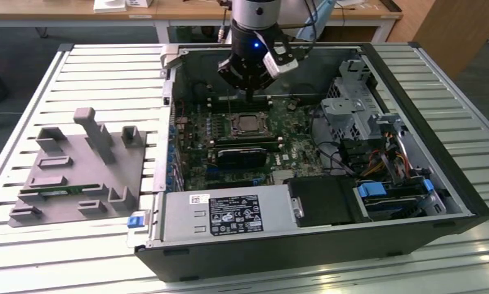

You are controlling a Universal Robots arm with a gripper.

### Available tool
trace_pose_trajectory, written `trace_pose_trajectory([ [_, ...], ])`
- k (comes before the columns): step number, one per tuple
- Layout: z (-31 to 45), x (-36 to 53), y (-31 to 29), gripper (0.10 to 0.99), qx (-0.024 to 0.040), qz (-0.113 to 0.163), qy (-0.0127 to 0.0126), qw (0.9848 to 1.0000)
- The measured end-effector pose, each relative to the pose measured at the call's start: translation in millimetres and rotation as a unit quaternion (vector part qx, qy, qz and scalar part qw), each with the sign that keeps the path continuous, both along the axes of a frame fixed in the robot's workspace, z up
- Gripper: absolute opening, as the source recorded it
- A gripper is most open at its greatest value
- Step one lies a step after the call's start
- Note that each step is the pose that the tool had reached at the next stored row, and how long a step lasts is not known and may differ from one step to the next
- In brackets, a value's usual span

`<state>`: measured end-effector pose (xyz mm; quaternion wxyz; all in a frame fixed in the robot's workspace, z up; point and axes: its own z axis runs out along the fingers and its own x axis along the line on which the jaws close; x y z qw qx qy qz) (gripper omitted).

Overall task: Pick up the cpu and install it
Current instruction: 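Install the first cpu locking lever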

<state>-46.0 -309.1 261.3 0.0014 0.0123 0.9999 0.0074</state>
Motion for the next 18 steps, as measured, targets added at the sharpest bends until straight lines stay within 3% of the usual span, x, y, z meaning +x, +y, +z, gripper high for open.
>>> trace_pose_trajectory([
  [6, -1.1, -21.8, 0.1, 0.106, 0.0, 0.0, 0.0, 1.0],
  [18, -3.8, -44.5, 2.2, 0.106, 0.0002, 0.0, 0.0, 1.0],
])
